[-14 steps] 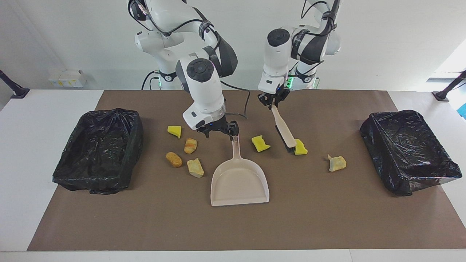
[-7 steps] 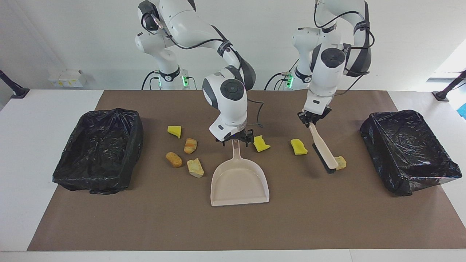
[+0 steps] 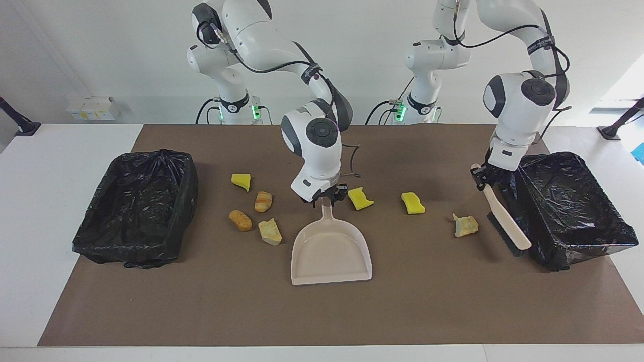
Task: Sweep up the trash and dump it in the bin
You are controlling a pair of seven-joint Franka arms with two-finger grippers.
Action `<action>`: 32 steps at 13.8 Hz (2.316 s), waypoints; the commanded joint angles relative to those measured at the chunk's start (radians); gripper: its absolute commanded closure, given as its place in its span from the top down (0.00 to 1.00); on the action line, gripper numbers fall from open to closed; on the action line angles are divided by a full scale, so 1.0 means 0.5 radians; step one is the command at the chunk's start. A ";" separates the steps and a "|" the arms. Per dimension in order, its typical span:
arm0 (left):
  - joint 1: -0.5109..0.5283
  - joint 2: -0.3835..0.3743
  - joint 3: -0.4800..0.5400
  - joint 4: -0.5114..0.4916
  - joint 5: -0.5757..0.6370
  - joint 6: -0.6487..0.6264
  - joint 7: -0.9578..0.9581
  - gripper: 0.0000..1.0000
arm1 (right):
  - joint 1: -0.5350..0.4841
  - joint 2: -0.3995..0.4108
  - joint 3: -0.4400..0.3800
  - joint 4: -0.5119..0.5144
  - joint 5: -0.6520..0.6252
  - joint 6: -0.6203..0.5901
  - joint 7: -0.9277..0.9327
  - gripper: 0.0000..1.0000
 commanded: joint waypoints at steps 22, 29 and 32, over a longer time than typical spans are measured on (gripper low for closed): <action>-0.574 -0.205 -0.043 -0.530 -0.064 0.164 0.581 0.00 | -0.285 -0.877 0.008 -0.860 -0.292 -0.334 -2.934 0.00; -0.858 -0.226 -0.040 -0.533 -0.229 0.080 0.364 0.00 | -0.147 -0.963 0.005 -1.164 -0.378 -0.094 -2.670 0.00; -0.994 -0.226 -0.046 -0.530 -0.290 0.084 0.268 0.00 | -0.140 -0.948 0.008 -1.183 -0.378 -0.085 -2.581 0.00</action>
